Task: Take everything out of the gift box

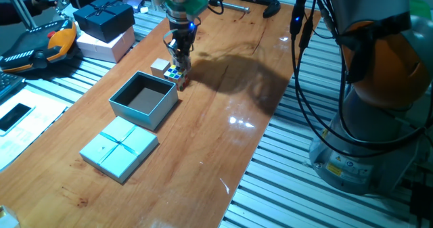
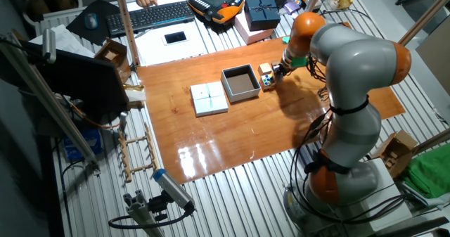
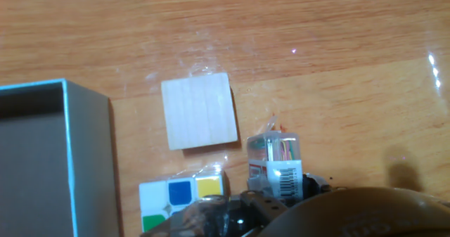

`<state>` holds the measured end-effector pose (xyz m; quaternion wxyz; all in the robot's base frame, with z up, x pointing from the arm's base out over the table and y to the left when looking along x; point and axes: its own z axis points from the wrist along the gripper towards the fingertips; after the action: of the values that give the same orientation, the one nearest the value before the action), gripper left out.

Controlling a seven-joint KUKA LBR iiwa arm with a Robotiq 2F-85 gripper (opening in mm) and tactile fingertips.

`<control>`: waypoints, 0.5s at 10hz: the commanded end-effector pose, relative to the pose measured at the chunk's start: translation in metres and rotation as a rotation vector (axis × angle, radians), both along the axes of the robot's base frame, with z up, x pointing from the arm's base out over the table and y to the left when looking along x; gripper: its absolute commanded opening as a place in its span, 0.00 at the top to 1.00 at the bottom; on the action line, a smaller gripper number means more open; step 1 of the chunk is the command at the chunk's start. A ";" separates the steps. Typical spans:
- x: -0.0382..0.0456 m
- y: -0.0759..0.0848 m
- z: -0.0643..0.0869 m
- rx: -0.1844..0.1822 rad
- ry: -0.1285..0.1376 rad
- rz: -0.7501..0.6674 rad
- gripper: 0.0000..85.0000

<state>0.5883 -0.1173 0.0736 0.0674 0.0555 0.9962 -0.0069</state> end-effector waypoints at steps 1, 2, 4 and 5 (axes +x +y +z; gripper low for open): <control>0.0003 0.000 0.000 0.002 0.000 0.000 0.99; 0.0011 0.001 0.000 0.002 -0.003 -0.002 0.99; 0.0047 0.004 0.000 -0.015 -0.006 0.001 0.98; 0.0047 0.004 0.000 -0.018 -0.008 0.001 0.89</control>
<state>0.5928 -0.1130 0.0736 0.0716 0.0553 0.9958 -0.0157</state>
